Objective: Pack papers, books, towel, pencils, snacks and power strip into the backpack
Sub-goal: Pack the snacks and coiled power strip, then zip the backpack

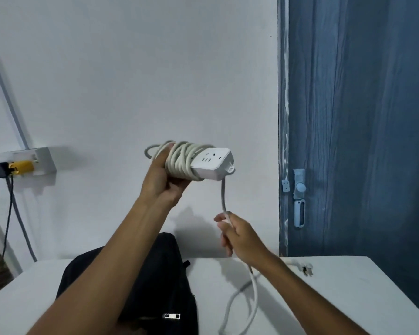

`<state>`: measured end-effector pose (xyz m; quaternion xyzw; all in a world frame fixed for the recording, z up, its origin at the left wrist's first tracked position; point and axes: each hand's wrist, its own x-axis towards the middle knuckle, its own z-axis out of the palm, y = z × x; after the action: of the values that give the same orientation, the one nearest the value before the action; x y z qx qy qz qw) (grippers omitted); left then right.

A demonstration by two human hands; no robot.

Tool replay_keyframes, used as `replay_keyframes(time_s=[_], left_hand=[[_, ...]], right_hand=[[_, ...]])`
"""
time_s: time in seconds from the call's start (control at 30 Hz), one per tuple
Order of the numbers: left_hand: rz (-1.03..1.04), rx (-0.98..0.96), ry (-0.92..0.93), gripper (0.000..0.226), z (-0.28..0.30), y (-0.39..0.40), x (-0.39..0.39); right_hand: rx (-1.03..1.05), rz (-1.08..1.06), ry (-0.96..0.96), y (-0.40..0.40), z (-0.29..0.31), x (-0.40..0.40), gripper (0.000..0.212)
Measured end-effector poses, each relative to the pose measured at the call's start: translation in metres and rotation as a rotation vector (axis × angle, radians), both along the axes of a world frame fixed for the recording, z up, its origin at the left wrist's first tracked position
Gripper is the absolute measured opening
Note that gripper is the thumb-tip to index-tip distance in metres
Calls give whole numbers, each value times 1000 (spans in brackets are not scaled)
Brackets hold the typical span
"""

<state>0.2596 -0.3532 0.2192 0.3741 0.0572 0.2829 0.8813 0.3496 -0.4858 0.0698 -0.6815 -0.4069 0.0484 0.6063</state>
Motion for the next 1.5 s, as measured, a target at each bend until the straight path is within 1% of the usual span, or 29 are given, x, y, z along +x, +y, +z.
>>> replay_keyframes(time_s=[0.03,0.1,0.17,0.23,0.3,0.37,0.47,0.57,0.63,0.7,0.8,0.87,0.93,0.97,1.07,1.17,1.23,1.3,1.33,1.37,1.43,1.5], left_hand=[[63,14,-3,18,2,1,2],[227,67,6,29,2,5,5],[357,65,12,30,-2,5,6],[414,46,5,31,-8,4,9],[468,75,-1,36,-14,4,13],[487,102,2,39,-21,4,16],[477,105,2,35,-27,0,18],[441,55,-1,34,-30,-5,19],[451,70,2,33,-30,-7,20],[468,116,10,35,-33,-6,21],[497,266,25,38,-40,0,22],[533,503,60,36,-45,10,22],[542,770,143,40,-48,22,19],[519,855,185,42,-48,28,16],[374,954,269,39,-47,43,7],[213,1019,327,33,-47,50,-3],[127,994,339,29,-46,51,-9],[68,916,341,22,-44,52,-14],[35,861,346,19,-43,52,-15],[-10,801,355,20,-43,51,-16],[-118,666,370,30,-46,48,-14],[-196,492,347,33,-49,42,-12]], right_hand=[[-25,-29,-29,2,-10,-6,17],[-47,-112,-154,7,-20,-21,28],[-79,-165,-289,10,-17,-39,38],[-121,-178,-406,13,-8,-57,42],[-172,-186,-494,13,5,-70,44],[-235,-190,-521,13,17,-77,43],[-343,-172,-565,21,29,-80,43],[-462,-214,-655,29,32,-77,50],[-494,-228,-699,30,32,-76,53],[-480,-202,-710,28,33,-77,49],[-469,-148,-714,19,41,-82,33],[-480,-139,-746,9,50,-84,22],[-470,-166,-804,-1,59,-81,22],[-466,-182,-839,-7,65,-78,24],[-437,-225,-906,-19,79,-61,26],[-420,-229,-891,-29,89,-33,31],[-384,-201,-847,-34,89,-14,39],[-325,-160,-808,-35,82,4,51],[-283,-146,-788,-33,77,11,53],[-240,-146,-772,-30,70,15,53],[-136,-178,-774,-22,58,17,53],[-12,-236,-775,-13,47,15,50]])
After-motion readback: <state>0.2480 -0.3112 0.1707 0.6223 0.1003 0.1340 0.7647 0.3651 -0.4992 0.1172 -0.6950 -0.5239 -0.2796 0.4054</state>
